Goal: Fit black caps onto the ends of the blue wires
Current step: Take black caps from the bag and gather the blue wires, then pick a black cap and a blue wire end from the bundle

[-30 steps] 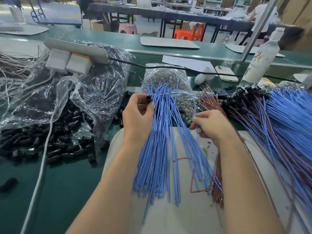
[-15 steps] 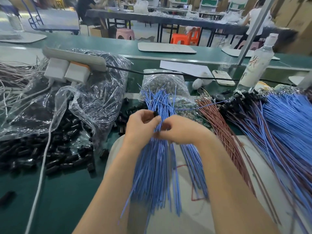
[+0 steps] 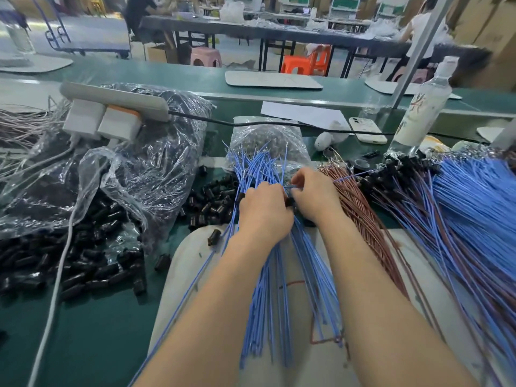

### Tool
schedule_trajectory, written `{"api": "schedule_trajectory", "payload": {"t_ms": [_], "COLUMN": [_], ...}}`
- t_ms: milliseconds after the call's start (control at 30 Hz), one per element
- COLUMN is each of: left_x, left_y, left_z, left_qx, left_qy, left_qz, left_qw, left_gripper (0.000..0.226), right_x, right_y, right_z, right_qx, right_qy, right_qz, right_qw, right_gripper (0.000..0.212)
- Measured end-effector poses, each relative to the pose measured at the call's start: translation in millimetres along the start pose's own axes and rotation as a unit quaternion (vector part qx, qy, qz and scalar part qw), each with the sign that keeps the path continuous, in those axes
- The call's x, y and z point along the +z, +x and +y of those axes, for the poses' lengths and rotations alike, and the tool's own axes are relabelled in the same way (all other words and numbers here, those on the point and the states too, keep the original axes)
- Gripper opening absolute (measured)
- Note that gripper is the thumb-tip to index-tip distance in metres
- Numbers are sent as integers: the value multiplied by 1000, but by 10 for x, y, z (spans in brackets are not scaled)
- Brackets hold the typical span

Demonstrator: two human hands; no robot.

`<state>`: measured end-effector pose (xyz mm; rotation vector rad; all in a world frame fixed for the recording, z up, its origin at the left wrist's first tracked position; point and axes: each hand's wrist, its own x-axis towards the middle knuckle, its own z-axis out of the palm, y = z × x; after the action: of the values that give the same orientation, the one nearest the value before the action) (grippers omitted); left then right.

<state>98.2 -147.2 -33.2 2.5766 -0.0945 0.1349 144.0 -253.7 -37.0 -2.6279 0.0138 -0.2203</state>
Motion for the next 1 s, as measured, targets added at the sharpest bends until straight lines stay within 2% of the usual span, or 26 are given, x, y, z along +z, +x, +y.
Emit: {"api": "schedule_trajectory", "payload": {"t_ms": [67,167,300,367,467,567,667,733,800,867,933,1000], "left_x": [40,98,148,131,-13,-219,-301,-286,-259,-267,-314,-379], "left_y": [21,19,3,-2,-3,55,125,106,55,-7,-79,-156], "left_z": [12,-4,-24,-42,-72,-163,-319,-376,-368,-316,-249,-178], "left_qx": [-1,-19,0,8,-16,-59,-93,-83,-57,-17,37,86], "left_qy": [42,5,26,-48,-219,-276,-226,-206,-201,-209,-241,-299], "left_qz": [-23,-40,27,84,168,250,212,168,145,133,112,72], "left_qw": [999,999,999,995,961,926,946,960,967,969,963,948], "left_gripper": [24,23,20,18,17,12,19,23,21,18,15,12], "right_x": [22,44,42,5,-57,-95,-202,-334,-481,-610,-718,-828], "right_y": [17,5,-36,-38,-12,7,10,0,-46,-109,-174,-261], "right_z": [13,7,-22,-35,-6,5,-54,-136,-294,-473,-615,-730], "right_qx": [-3,-13,-21,-25,-19,-15,0,12,-35,-104,-130,-146], "right_qy": [5,29,93,103,77,53,49,103,168,181,198,293], "right_qz": [-1,9,29,41,53,65,152,216,235,202,142,81], "right_qw": [1000,999,995,994,995,996,987,971,957,957,961,942], "right_gripper": [15,8,5,4,5,9,16,17,14,9,8,7]}}
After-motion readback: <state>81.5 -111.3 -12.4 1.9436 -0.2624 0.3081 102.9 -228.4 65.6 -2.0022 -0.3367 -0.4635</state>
